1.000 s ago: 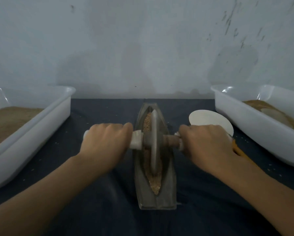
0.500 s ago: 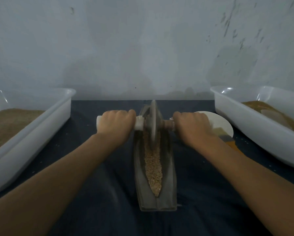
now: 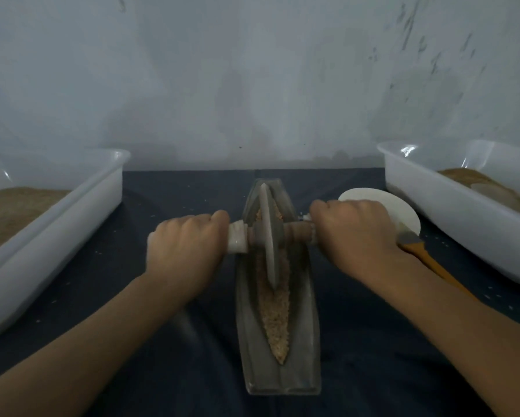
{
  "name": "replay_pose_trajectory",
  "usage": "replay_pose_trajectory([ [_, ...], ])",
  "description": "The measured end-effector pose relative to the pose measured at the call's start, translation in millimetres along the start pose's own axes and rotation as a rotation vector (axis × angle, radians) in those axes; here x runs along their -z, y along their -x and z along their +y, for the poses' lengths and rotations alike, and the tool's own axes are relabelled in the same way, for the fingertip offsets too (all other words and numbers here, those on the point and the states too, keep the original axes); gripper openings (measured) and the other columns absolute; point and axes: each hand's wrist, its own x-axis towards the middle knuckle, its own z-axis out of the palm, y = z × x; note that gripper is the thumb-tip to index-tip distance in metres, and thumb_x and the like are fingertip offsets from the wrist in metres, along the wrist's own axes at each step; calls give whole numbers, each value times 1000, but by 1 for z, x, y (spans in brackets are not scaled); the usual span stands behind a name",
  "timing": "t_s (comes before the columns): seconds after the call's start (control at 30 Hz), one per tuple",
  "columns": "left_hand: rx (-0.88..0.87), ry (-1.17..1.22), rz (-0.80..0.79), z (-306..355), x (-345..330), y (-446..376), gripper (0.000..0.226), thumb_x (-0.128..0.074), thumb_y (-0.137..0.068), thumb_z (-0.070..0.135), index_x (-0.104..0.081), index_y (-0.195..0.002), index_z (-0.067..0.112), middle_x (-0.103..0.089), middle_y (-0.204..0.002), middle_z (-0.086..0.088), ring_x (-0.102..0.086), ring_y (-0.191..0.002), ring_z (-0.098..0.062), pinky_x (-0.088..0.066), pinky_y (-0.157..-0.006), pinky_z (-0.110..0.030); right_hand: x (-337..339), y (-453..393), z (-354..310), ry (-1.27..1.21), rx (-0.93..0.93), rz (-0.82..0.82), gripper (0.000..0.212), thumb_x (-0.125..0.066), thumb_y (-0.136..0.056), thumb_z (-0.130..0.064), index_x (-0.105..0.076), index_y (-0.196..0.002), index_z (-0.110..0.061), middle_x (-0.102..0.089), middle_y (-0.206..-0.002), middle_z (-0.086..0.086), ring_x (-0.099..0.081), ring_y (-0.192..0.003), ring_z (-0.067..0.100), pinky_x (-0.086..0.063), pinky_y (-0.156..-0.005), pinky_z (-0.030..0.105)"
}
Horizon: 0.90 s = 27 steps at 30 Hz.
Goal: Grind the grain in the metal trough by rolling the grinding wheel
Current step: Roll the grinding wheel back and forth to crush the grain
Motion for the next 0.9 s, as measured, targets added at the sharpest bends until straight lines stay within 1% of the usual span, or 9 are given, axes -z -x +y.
replay_pose_trajectory([
  [0.17,69,-75,-21,-4,-21,-48,24,-58,-84,20,-34,-80,21,-62,-80,-2,-60,-68,-28,-28,-53,-32,-25,-42,9,17,-54,-53,13,-63,-80,-22,-54,-87,-18,-67,-83,4,-64,-73,32,-30,-54,31],
  [0.27,27,-51,-87,-2,-8,-43,24,-56,-85,22,-32,-82,21,-60,-82,1,-58,-69,-26,-29,-54,-32,-17,-26,9,-47,-46,-111,15,-61,-81,-25,-48,-86,-19,-64,-83,3,-60,-70,30,-32,-55,32],
  [0.37,-84,-28,-48,-1,17,-6,44,-73,-68,23,-30,-77,22,-50,-65,5,-39,-50,-20,-20,-48,-27,5,15,4,-77,-3,-85,34,-72,-73,-28,-38,-75,-23,-48,-61,-6,-42,-49,19,-30,-49,30],
  [0.47,-182,10,9,1,40,24,54,-83,-40,14,-38,-69,21,-45,-53,2,-38,-39,-20,-10,-49,-23,27,48,2,-114,27,12,43,-84,-52,-20,-43,-66,-21,-47,-50,-4,-41,-37,18,-30,-39,26],
  [0.57,-165,5,-12,0,38,24,51,-81,-38,11,-41,-67,19,-43,-51,1,-37,-38,-21,-11,-49,-22,25,48,0,-74,-1,-89,38,-78,-62,-25,-40,-69,-24,-48,-54,-6,-45,-42,17,-35,-41,28],
  [0.67,-104,-72,-25,1,16,-4,46,-82,-49,15,-39,-67,20,-49,-52,1,-40,-38,-21,-11,-47,-23,4,21,2,-59,-72,-145,30,-63,-80,-30,-34,-74,-26,-42,-58,-6,-43,-52,19,-28,-49,30],
  [0.73,-26,-110,-3,0,-5,-26,38,-72,-67,20,-35,-72,22,-57,-62,1,-51,-48,-24,-18,-47,-27,-12,-2,4,-55,-90,-108,23,-62,-80,-25,-39,-76,-23,-55,-67,0,-50,-58,27,-22,-51,31],
  [0.8,66,-88,-10,-2,-17,-45,27,-61,-79,22,-34,-77,22,-61,-75,0,-59,-63,-28,-25,-51,-31,-21,-27,6,-51,-96,-111,14,-62,-80,-23,-48,-82,-22,-64,-81,5,-60,-72,32,-25,-55,32],
  [0.9,92,-26,-60,-2,-18,-50,23,-57,-84,23,-34,-81,21,-61,-81,-2,-53,-64,-27,-28,-54,-33,-16,-39,7,-29,-70,-140,12,-61,-82,-26,-52,-88,-22,-66,-89,6,-62,-81,33,-29,-58,33],
])
